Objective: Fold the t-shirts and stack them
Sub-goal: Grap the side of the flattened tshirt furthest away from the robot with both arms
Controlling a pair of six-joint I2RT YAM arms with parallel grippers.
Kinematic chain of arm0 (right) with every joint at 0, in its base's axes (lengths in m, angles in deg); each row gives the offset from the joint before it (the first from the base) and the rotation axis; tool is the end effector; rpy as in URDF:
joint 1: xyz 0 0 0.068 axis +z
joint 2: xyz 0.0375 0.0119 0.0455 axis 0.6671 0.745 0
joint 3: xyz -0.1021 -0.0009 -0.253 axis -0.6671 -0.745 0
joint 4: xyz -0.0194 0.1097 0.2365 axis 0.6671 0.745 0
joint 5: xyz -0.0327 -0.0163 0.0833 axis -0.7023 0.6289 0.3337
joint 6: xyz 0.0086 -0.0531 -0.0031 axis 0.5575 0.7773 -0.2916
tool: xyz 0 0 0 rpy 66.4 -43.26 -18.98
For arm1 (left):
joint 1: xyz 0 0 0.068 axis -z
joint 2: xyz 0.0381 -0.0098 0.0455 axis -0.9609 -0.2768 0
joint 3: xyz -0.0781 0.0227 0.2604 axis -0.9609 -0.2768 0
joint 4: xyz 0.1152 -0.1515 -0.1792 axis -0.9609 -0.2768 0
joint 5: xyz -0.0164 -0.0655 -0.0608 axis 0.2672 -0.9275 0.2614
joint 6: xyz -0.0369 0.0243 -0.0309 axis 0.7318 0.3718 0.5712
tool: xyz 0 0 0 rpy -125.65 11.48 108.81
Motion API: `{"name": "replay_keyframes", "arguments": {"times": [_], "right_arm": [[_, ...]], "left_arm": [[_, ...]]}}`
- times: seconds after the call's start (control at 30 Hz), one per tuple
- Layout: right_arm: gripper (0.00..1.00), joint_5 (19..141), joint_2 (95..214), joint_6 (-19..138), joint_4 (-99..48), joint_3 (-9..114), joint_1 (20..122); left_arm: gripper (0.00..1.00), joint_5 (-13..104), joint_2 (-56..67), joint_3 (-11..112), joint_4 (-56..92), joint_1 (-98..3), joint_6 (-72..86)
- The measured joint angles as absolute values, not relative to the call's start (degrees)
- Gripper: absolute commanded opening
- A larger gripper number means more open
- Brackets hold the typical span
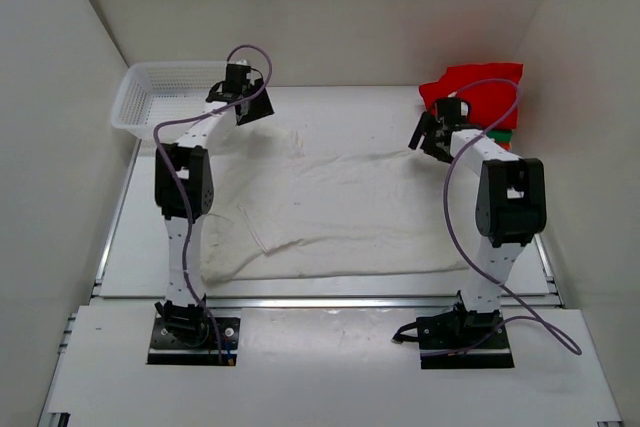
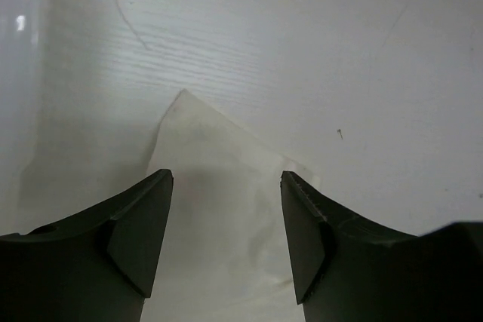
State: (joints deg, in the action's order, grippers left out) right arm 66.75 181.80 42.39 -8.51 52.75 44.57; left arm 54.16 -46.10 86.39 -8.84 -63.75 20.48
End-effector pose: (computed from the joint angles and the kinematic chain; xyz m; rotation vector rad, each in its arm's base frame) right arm 0.4123 0.0164 0.1992 0.4860 2.3925 0.0950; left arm 0.5004 -0.0896 0.2281 -0.3070 2.3272 -0.2971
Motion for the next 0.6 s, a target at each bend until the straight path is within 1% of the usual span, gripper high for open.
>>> {"name": "replay_keyframes", "arguments": {"times": [0.13, 0.4, 0.43, 0.5, 0.6], "right_arm": [[0.74, 65.0, 186.4, 42.7, -8.4, 58.6, 44.2], [0.75, 64.0, 187.5, 43.9, -8.6, 61.4, 42.5], [0.75, 64.0, 187.8, 43.9, -8.5, 61.4, 42.4], [0.75, 64.1, 188.8, 44.0, -8.3, 61.9, 42.4], [0.75, 64.3, 190.8, 44.1, -7.5, 63.7, 42.4]], "left_arm": [[0.73, 56.2, -55.5, 97.3, -12.3, -62.4, 19.6], [0.75, 61.6, -65.0, 109.8, -20.3, -61.6, 18.9], [0.76, 62.1, -65.4, 110.1, -21.2, -61.6, 18.8], [0.83, 62.8, -66.3, 110.3, -22.5, -61.6, 18.8], [0.84, 62.9, -67.0, 110.8, -24.1, -61.9, 19.1]]}}
